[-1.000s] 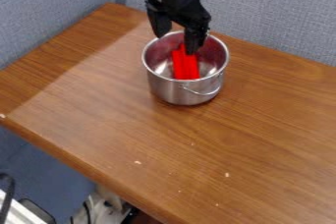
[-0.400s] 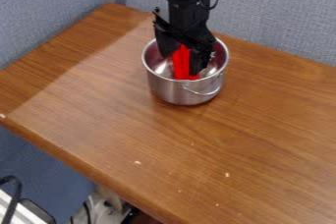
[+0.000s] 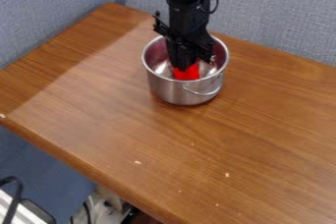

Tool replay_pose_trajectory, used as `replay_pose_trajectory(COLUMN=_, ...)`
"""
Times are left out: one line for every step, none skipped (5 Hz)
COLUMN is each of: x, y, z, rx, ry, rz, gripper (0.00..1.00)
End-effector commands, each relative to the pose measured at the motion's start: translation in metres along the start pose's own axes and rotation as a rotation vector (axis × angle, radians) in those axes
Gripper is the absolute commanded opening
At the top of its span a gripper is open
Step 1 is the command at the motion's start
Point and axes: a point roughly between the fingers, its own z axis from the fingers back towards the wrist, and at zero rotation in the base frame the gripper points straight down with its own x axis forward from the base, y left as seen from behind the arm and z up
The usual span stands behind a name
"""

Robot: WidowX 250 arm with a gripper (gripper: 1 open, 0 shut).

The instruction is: Move the red object from the metal pot to the table

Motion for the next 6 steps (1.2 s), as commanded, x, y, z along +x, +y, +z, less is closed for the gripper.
replay_pose_trajectory(x=0.009, y=0.002, z=0.012, rx=0.014, ry=-0.042, rz=-0.003, gripper=1.0)
replay_pose_trajectory(x=0.012, y=0.004, z=0.014, rx=0.011, ry=-0.05, rz=0.007, gripper=1.0)
replay_pose_trajectory(x=0.012, y=0.004, z=0.011, rx=0.009, ry=-0.043, rz=0.008, gripper=0.0)
replay_pose_trajectory(x=0.013, y=0.004, z=0.008, rx=0.01, ry=-0.038, rz=0.009, gripper=0.0)
replay_pose_trajectory(x=0.015, y=0.006, z=0.014, rx=0.004, ry=-0.053, rz=0.017, gripper=0.0)
replay_pose_trajectory(x=0.017, y=0.007, z=0.02, rx=0.0, ry=-0.07, rz=0.024, gripper=0.0)
